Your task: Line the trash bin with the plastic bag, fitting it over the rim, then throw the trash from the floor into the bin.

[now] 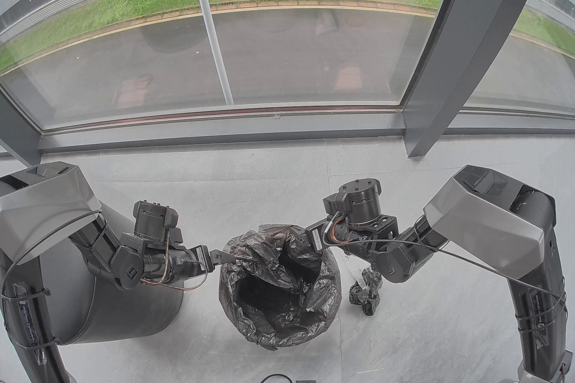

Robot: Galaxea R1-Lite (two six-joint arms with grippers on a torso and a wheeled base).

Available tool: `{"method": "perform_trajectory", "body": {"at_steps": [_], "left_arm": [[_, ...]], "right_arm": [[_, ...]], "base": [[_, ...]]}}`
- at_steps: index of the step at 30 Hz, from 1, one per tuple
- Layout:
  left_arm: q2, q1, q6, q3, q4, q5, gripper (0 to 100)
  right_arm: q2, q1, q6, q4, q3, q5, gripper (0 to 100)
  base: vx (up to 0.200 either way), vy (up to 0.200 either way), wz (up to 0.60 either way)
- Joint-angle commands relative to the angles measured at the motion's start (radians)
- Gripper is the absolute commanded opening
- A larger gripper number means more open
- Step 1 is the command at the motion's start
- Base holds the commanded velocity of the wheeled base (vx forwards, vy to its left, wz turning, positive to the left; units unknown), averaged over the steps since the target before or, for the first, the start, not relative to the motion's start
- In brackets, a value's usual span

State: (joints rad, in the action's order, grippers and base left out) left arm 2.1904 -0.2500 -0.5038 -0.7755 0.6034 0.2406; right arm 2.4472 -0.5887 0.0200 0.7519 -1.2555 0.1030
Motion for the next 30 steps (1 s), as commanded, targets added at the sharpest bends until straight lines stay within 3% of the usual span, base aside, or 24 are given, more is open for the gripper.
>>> {"method": "perform_trajectory", "body": {"at_steps": [1, 15, 23, 30], "left_arm": [[0.005, 0.0, -0.001, 0.001, -0.001, 0.0, 100], [-0.098, 0.001, -0.041, 0.038, -0.002, 0.0, 100], [-0.327, -0.002, -0.073, 0.163, -0.002, 0.006, 100], [-0.354, -0.009, -0.074, 0.199, -0.001, 0.003, 100]], "right_arm": [[0.022, 0.0, 0.001, -0.002, -0.001, 0.0, 100], [-0.066, -0.006, 0.003, -0.002, 0.045, 0.018, 100], [-0.186, -0.094, 0.011, -0.019, 0.189, 0.003, 100], [-0.168, -0.114, 0.017, -0.042, 0.188, 0.003, 100]], "base": [[0.0, 0.0, 0.0], [0.0, 0.0, 0.0], [0.0, 0.0, 0.0], [0.0, 0.0, 0.0]]}}
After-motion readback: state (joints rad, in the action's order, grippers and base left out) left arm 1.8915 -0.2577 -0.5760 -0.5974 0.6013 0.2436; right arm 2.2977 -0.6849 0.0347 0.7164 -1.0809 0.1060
